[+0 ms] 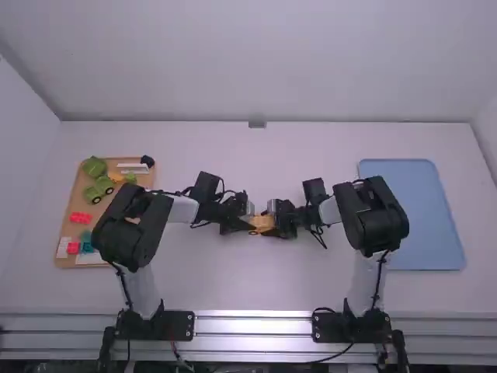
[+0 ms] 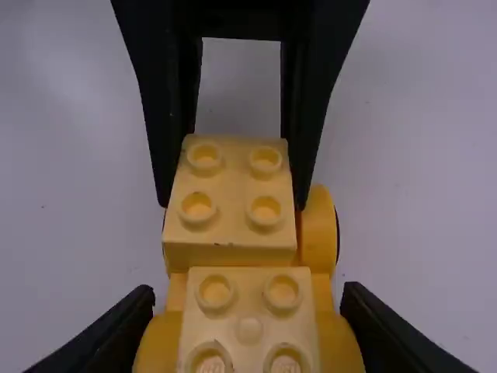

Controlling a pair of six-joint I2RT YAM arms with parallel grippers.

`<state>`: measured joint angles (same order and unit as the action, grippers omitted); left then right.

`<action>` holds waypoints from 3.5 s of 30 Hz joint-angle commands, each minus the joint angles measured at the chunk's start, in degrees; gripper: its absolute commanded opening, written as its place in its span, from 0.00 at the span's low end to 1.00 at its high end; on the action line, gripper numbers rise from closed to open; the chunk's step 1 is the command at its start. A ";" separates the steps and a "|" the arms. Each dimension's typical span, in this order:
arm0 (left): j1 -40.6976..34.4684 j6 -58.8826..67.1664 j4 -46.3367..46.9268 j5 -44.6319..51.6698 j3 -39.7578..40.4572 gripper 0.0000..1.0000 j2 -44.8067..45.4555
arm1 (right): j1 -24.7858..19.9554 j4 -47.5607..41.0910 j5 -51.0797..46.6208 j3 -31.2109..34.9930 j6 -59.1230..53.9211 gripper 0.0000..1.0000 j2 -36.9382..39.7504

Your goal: Assemble lego blocks to make yellow taxi

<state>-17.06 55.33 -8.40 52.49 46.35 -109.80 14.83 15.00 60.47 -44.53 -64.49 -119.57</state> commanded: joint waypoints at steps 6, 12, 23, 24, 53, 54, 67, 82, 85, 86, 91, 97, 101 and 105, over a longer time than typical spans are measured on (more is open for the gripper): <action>-0.79 1.03 0.00 -4.35 0.09 0.13 -0.68 | 0.24 -0.72 -1.81 0.24 -0.46 0.53 -0.94; -0.94 1.05 -0.79 -4.02 0.09 0.02 -0.66 | 0.24 -0.72 -1.86 0.24 -0.24 0.53 -0.94; -0.92 -0.39 4.61 -3.93 2.67 0.02 0.96 | 0.22 -0.72 -1.84 0.24 -0.26 0.53 -0.94; -0.92 0.15 5.66 -4.17 3.28 0.02 0.96 | 0.22 -0.68 -1.88 0.24 -0.26 0.53 -0.94; -0.94 2.80 5.95 -5.42 2.49 0.02 2.36 | 0.22 -0.68 -2.03 0.24 -0.02 0.53 -0.94; -0.94 2.51 4.22 -5.44 1.81 0.02 2.34 | 0.22 -0.70 -2.01 0.24 -0.04 0.53 -0.94; -0.94 -0.48 -1.25 -5.60 -1.42 0.04 2.34 | 0.22 -0.66 -2.05 0.24 -0.04 0.53 -0.94; -0.96 -0.46 0.87 -4.04 -1.27 0.04 2.34 | 0.22 -0.46 -1.99 0.22 -0.02 0.54 -0.94; -0.94 -0.46 0.85 -5.44 -1.27 0.06 2.34 | 0.22 -0.48 -1.97 0.24 -0.02 0.53 -0.94; -0.94 -0.46 0.76 -5.90 -1.27 0.06 2.34 | 0.24 -0.48 -1.95 0.24 -0.02 0.54 -0.94; -0.96 -2.12 -0.04 -6.93 -1.27 0.05 2.34 | 0.22 -0.48 -1.84 0.24 -0.02 0.54 -0.94; -0.94 -1.99 -0.94 -6.88 -1.25 0.06 2.34 | 0.22 -0.50 -1.86 0.24 -0.02 0.54 -0.94; -0.94 -1.99 -2.25 -4.96 -1.27 0.06 2.34 | 0.22 -0.50 -1.88 0.24 -0.02 0.54 -0.94; -0.96 -2.01 -2.58 -6.14 -1.25 0.06 2.34 | 0.22 -0.50 -1.84 0.24 -0.02 0.54 -0.94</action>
<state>-17.91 53.56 -11.33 47.46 45.67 -108.09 14.68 15.05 60.27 -44.77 -64.20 -119.57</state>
